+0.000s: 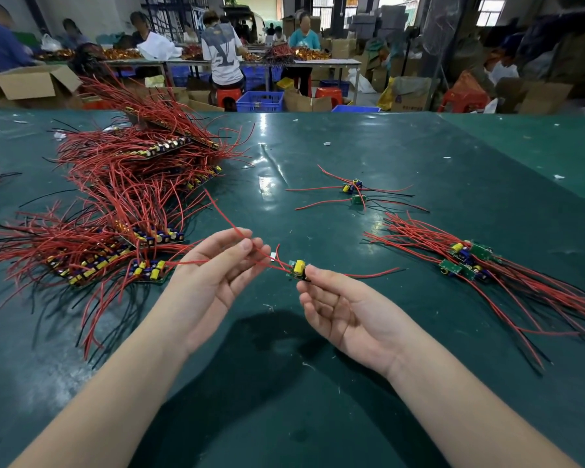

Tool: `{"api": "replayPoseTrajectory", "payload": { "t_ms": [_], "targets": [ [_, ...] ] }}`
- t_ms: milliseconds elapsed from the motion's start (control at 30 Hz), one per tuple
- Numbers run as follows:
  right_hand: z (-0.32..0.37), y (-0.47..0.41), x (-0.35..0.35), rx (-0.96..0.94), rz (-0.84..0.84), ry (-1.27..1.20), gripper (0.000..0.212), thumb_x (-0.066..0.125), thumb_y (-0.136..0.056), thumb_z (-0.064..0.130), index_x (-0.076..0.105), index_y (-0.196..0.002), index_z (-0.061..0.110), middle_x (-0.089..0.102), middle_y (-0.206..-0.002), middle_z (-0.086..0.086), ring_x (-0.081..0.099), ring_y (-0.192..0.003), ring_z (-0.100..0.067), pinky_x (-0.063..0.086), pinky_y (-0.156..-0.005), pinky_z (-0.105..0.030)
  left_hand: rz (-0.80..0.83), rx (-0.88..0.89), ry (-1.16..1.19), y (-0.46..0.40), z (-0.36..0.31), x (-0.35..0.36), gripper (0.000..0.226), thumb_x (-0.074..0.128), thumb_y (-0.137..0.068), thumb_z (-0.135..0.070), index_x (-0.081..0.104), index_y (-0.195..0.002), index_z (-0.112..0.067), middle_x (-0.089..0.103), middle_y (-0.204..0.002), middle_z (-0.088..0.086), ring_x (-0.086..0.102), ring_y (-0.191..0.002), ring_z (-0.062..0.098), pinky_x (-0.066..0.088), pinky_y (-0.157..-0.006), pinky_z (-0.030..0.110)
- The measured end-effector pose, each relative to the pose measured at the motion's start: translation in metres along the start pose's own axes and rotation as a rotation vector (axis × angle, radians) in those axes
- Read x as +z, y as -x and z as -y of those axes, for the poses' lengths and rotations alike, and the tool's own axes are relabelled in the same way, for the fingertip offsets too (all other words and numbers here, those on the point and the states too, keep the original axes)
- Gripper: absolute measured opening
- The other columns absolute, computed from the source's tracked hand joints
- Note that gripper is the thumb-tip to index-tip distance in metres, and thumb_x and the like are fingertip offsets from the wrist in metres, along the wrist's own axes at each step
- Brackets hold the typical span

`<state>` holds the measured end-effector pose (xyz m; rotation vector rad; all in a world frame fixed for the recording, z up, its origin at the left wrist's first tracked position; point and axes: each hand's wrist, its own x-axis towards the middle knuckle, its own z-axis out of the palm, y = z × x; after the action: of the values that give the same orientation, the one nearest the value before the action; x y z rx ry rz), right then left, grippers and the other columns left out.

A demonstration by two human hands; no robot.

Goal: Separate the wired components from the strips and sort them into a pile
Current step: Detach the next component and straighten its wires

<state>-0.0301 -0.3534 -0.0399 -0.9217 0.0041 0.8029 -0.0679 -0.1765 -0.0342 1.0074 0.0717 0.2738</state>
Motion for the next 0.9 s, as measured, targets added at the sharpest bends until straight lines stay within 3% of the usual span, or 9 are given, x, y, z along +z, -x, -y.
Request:
{"api": "replayPoseTrajectory", "payload": {
  "t_ms": [100, 267, 367, 600, 733, 900],
  "targets": [
    [-0.0020, 0.0006, 0.0014, 0.008, 0.015, 0.057, 0.020, 0.081, -0.054, 0.023, 0.079, -0.071, 0.012, 0.072, -0.074, -0.005, 0.067, -0.060, -0.010, 0.054, -0.056, -0.018, 0.017, 0.005, -0.035, -0.0001, 0.0017, -0.0030, 0.016, 0.058, -0.076, -0.006, 0.061, -0.087, -0.017, 0.070, -0.076, 0.003, 0.070, -0.073, 0.012, 0.058, -0.067, 0.026],
    [-0.0036, 0.0010, 0.0030, 0.026, 0.027, 0.072, 0.016, 0.079, -0.059, 0.022, 0.079, -0.071, 0.012, 0.072, -0.074, -0.005, 0.067, -0.061, -0.010, 0.054, -0.056, -0.018, 0.007, 0.014, 0.004, -0.0023, 0.0058, -0.0045, 0.015, 0.060, -0.077, -0.009, 0.060, -0.089, -0.018, 0.070, -0.081, 0.003, 0.070, -0.079, 0.014, 0.058, -0.082, 0.035],
    [-0.0027, 0.0015, 0.0033, 0.036, 0.021, 0.037, 0.019, 0.080, -0.055, 0.021, 0.079, -0.071, 0.011, 0.072, -0.073, -0.005, 0.067, -0.060, -0.010, 0.054, -0.055, -0.017, -0.021, 0.031, 0.055, -0.0046, 0.0066, -0.0046, 0.015, 0.061, -0.075, -0.009, 0.063, -0.090, -0.011, 0.073, -0.088, 0.005, 0.072, -0.084, 0.016, 0.059, -0.073, 0.031],
    [-0.0041, 0.0015, 0.0040, 0.043, 0.018, 0.033, 0.020, 0.081, -0.054, 0.021, 0.079, -0.071, 0.010, 0.072, -0.073, -0.005, 0.067, -0.059, -0.010, 0.053, -0.055, -0.017, -0.098, 0.055, 0.065, -0.0060, 0.0071, -0.0041, 0.010, 0.063, -0.072, -0.006, 0.072, -0.075, -0.010, 0.073, -0.077, 0.009, 0.072, -0.074, 0.017, 0.058, -0.067, 0.025],
    [-0.0044, 0.0006, 0.0034, 0.045, 0.026, 0.033, 0.019, 0.080, -0.057, 0.021, 0.079, -0.073, 0.011, 0.071, -0.073, -0.005, 0.067, -0.060, -0.010, 0.053, -0.055, -0.017, -0.108, 0.071, 0.055, -0.0053, 0.0064, -0.0037, 0.012, 0.064, -0.073, -0.007, 0.069, -0.083, -0.010, 0.072, -0.074, 0.007, 0.071, -0.071, 0.015, 0.058, -0.068, 0.025],
    [-0.0057, 0.0014, 0.0039, 0.052, 0.035, 0.033, 0.017, 0.079, -0.058, 0.020, 0.079, -0.072, 0.010, 0.071, -0.073, -0.004, 0.067, -0.060, -0.010, 0.054, -0.055, -0.017, -0.155, 0.084, 0.049, -0.0061, 0.0061, -0.0040, 0.016, 0.056, -0.091, -0.011, 0.072, -0.092, -0.015, 0.069, -0.070, 0.003, 0.070, -0.068, 0.014, 0.058, -0.068, 0.026]
  ]
}}
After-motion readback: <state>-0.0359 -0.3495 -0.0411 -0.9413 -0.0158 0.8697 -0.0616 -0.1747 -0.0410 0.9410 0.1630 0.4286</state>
